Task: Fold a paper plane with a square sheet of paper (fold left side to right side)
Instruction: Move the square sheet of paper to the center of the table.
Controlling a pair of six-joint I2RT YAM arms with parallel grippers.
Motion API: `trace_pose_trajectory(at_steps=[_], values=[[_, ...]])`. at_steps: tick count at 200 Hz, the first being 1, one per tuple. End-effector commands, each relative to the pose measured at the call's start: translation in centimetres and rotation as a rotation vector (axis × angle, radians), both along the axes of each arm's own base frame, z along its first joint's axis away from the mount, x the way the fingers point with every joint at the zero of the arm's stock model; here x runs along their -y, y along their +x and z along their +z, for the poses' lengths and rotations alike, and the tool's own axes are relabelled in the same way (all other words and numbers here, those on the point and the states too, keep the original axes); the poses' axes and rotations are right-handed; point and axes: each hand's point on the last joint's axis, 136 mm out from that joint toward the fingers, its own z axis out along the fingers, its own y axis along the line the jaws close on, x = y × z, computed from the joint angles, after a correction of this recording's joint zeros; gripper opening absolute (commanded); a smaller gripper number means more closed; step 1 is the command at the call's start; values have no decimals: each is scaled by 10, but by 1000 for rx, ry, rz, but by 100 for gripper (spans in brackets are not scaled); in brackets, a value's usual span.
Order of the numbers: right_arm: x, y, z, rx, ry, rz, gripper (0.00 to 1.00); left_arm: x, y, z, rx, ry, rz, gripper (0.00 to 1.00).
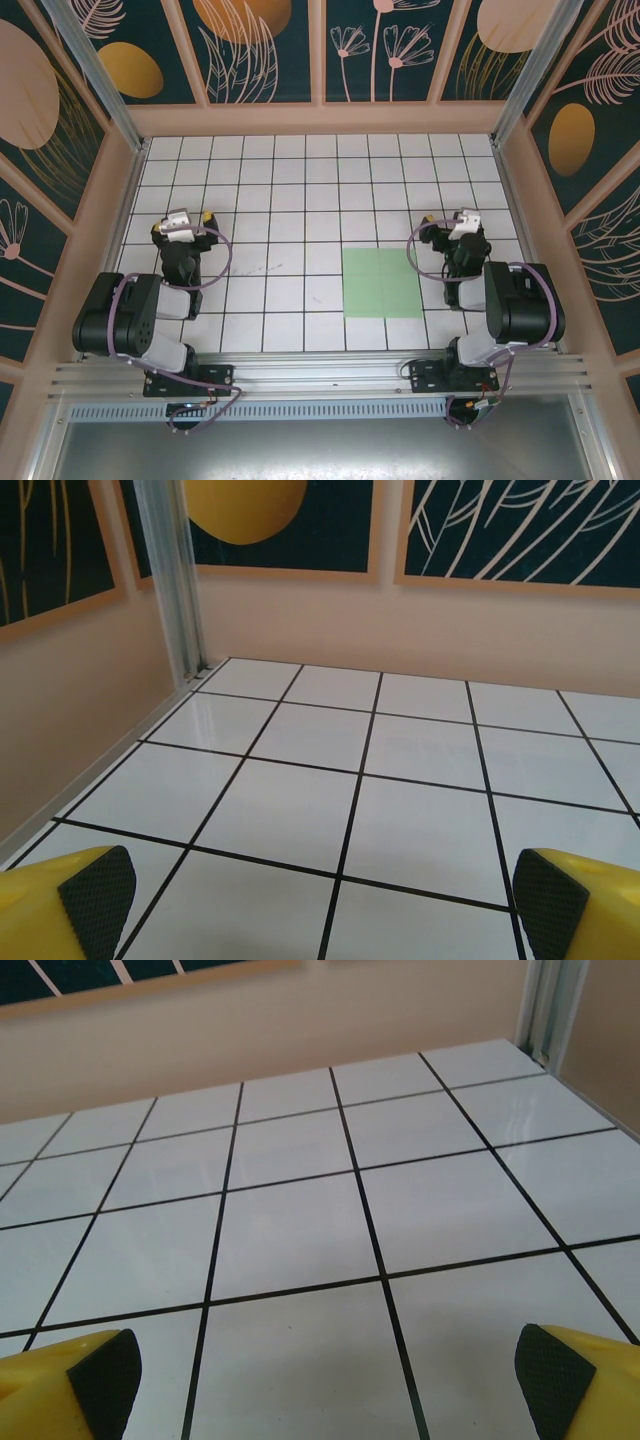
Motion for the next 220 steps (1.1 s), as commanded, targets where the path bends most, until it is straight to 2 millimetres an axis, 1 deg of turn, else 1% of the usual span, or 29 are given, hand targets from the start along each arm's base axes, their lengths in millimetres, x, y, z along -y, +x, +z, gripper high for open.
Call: trace_pose_trajectory(at_steps=[1,4,7,17,31,37,41,42,45,47,48,53,65,77,91,110,126,141,154,158,160,179,206,220], values=[[3,10,34,36,2,-13,99,-8,-8,22,49,-22,40,99],[2,11,36,32,5,-11,99,-8,-8,24,45,-22,42,99],[1,11,39,28,8,-10,99,-8,-8,30,58,-27,41,98],[-3,11,48,13,20,2,99,-6,-8,38,42,-54,32,98],[-14,11,61,-27,39,24,99,2,-7,50,35,-127,-15,98],[-21,10,64,-52,43,40,99,9,-6,54,27,-169,-51,98],[-27,11,72,-49,44,55,99,15,-6,57,21,-197,-78,99],[-28,10,69,-68,45,58,99,16,-5,58,20,-202,-83,98],[-32,10,75,-63,46,66,99,20,-5,58,10,-221,-101,99],[-35,9,72,-86,46,73,99,22,-5,60,8,-234,-114,99],[-37,10,76,-77,47,78,99,24,-5,61,6,-239,-119,98],[-45,8,79,-97,49,98,99,30,-5,62,-11,-267,-144,99],[-68,3,83,-149,54,158,99,49,-5,64,-47,-326,-213,98],[-89,-6,80,-214,64,213,99,74,-7,63,-88,-361,-289,99],[-112,-18,72,-303,67,274,99,104,-11,57,-161,-388,-369,99],[-135,-37,56,-424,71,314,99,138,-20,48,-221,-466,-466,99],[-152,-58,37,-536,78,340,99,162,-28,43,-249,-486,-519,99],[-163,-80,16,-634,66,342,99,177,-31,38,-270,-469,-536,99],[-169,-95,2,-695,53,336,99,182,-31,34,-274,-466,-537,99],[-168,-98,-2,-709,53,327,99,183,-30,34,-273,-468,-539,98],[-171,-102,-4,-717,46,336,99,183,-30,34,-273,-469,-537,99],[-177,-119,-18,-769,2,331,99,185,-27,36,-264,-471,-536,98],[-179,-134,-37,-837,-57,316,99,182,-24,44,-240,-469,-518,99],[-179,-139,-45,-861,-89,306,99,178,-25,47,-227,-464,-503,99]])
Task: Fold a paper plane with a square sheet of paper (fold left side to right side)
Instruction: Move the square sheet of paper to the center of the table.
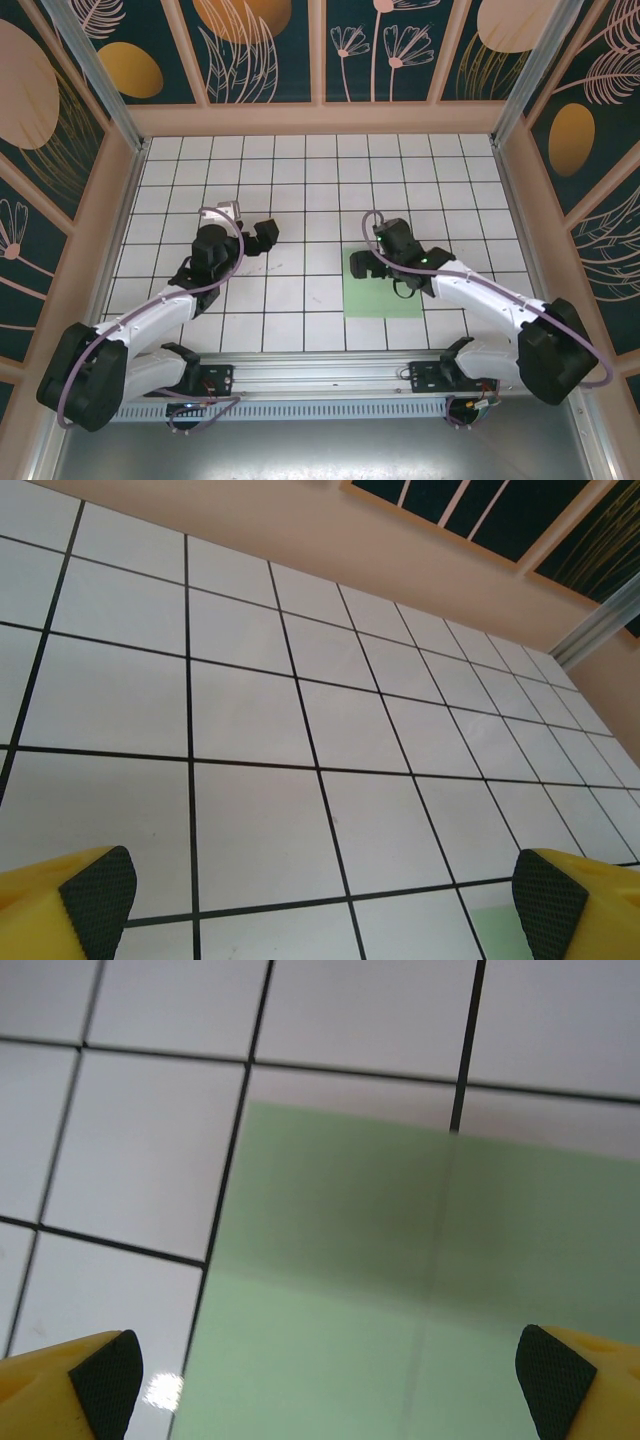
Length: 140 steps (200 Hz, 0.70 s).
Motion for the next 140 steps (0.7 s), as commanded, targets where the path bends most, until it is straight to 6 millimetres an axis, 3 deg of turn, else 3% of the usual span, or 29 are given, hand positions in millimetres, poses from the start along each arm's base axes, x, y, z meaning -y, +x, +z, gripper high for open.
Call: trace_pose_trajectory(at_steps=[1,34,70,140], values=[[18,-18,-28,-82,-117,-52,99,-4,6,22,48,-21,42,99],[24,-21,-44,-109,-173,-61,97,-12,3,31,77,-19,74,99],[18,-26,-63,-164,-172,-37,89,-18,1,34,82,-1,98,98],[9,-21,-81,-190,-187,-32,83,-21,4,41,93,9,112,99]])
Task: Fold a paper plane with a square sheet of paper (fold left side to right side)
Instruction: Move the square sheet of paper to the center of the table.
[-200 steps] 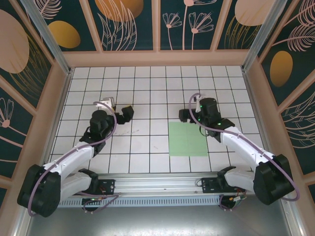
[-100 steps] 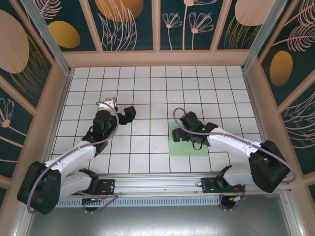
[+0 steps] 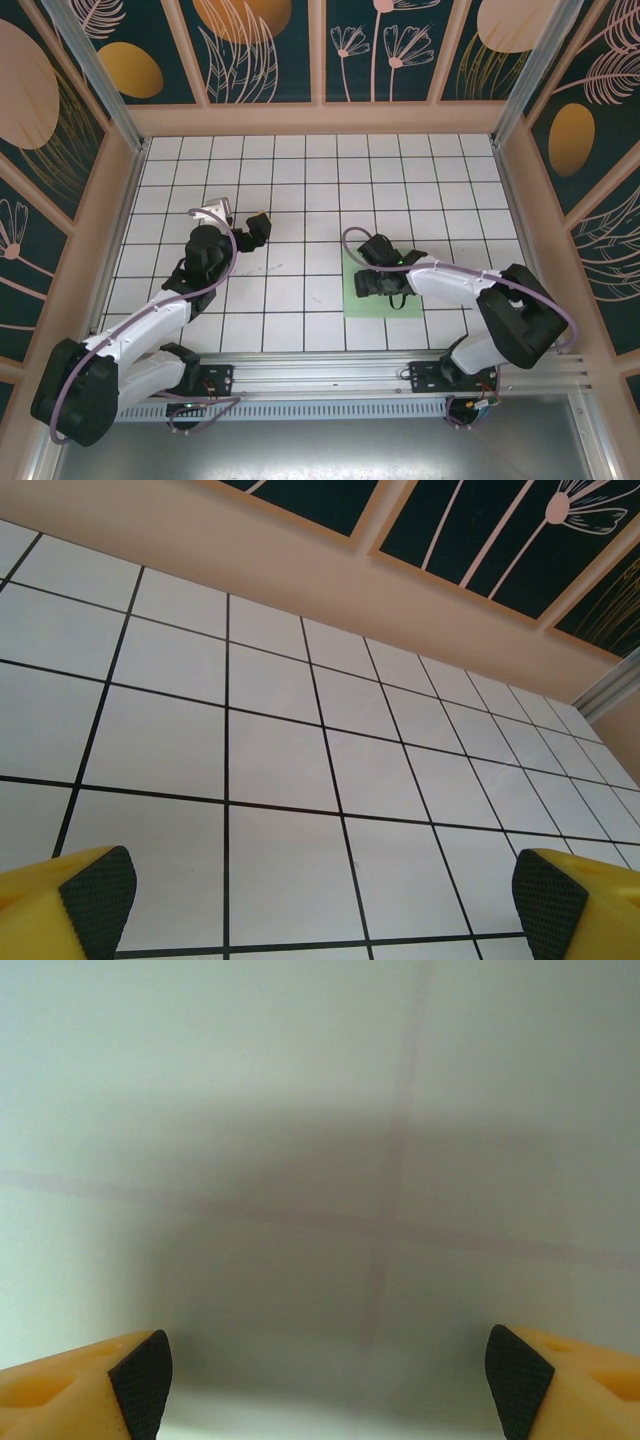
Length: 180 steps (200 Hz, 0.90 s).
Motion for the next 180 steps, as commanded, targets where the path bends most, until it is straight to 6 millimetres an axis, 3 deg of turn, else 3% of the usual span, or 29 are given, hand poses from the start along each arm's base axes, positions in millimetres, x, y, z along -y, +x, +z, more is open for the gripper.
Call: trace_pose_trajectory(at_steps=[1,32,77,148,180], values=[[-7,1,-7,-11,9,-2,83,-1,4,20,40,2,13,99],[-16,11,-10,0,19,-3,83,-4,4,22,44,14,26,98],[-44,40,-11,31,54,4,84,-7,4,25,49,21,44,98],[-110,122,-23,70,78,49,85,-1,10,17,-19,11,35,99],[-131,143,-7,99,146,59,85,8,15,1,-118,-24,21,99]])
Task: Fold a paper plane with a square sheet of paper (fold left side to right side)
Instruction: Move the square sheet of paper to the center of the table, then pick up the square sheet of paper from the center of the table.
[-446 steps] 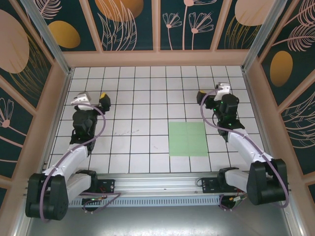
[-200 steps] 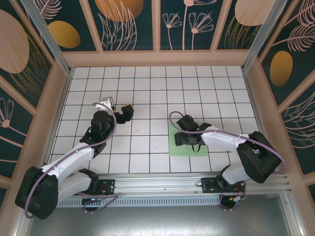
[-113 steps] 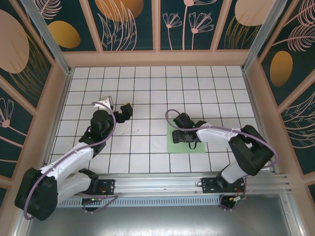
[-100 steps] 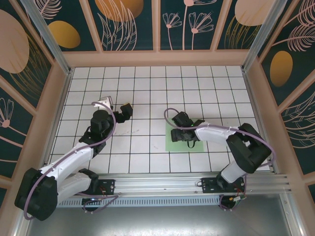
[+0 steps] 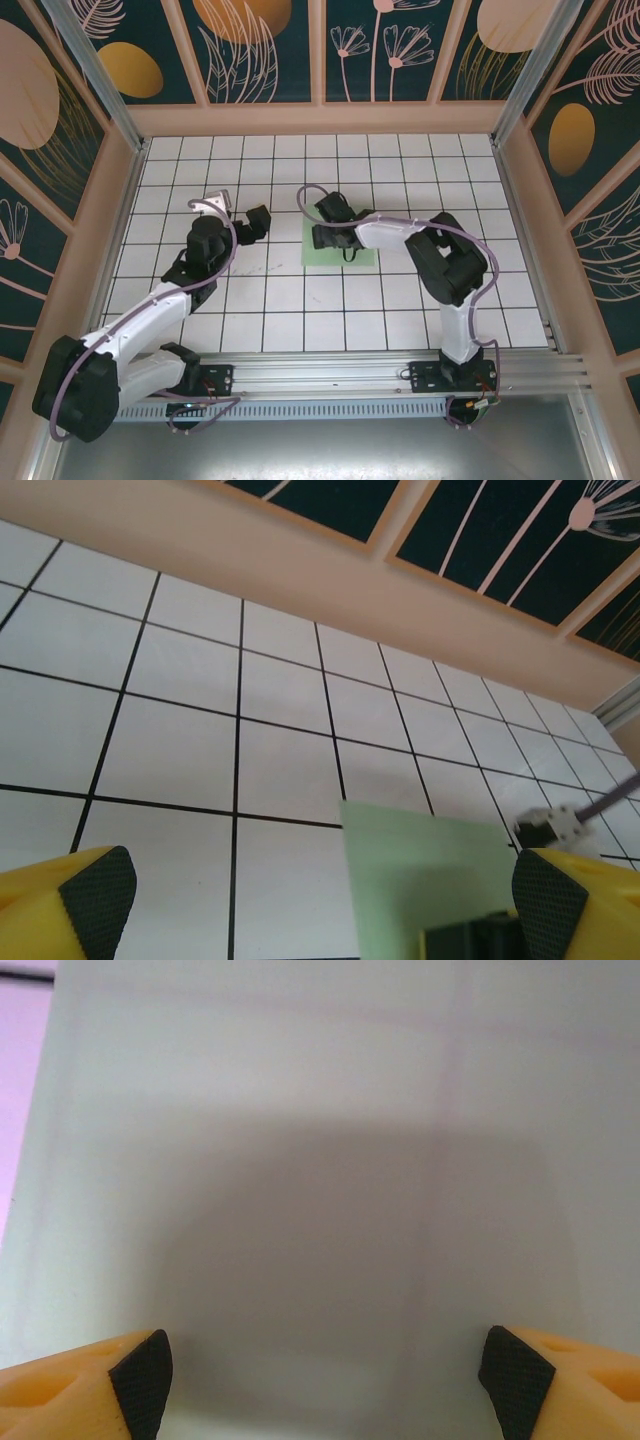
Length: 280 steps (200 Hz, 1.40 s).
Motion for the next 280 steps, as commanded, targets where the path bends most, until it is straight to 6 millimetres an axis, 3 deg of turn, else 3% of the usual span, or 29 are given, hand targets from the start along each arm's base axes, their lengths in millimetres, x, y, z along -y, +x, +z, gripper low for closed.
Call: trace_pose_trajectory(at_steps=[1,27,57,89,108,110,117,161,175,180,230,280], values=[[-14,-1,-12,-64,52,46,85,8,3,-9,-84,-36,-10,98],[-19,12,25,-14,135,51,86,19,7,-26,-182,-74,-25,98],[3,28,51,24,165,22,87,54,12,-39,-293,-157,-156,97],[34,47,44,32,110,-19,88,100,11,-51,-414,-291,-342,80],[32,53,37,26,91,-2,88,119,8,-59,-473,-352,-417,71],[41,58,36,25,88,-21,88,120,7,-61,-478,-355,-421,70],[44,63,34,25,81,-27,89,125,7,-64,-493,-363,-434,67],[47,77,25,16,61,-33,91,154,-7,-93,-605,-383,-513,56],[47,78,22,12,52,-35,92,160,-8,-97,-617,-378,-518,54],[47,78,20,10,52,-35,92,160,-8,-109,-645,-370,-508,53],[47,74,8,-22,44,-28,96,152,-7,-145,-730,-309,-421,52],[42,61,-2,-65,49,-10,96,150,-11,-167,-777,-279,-398,46]])
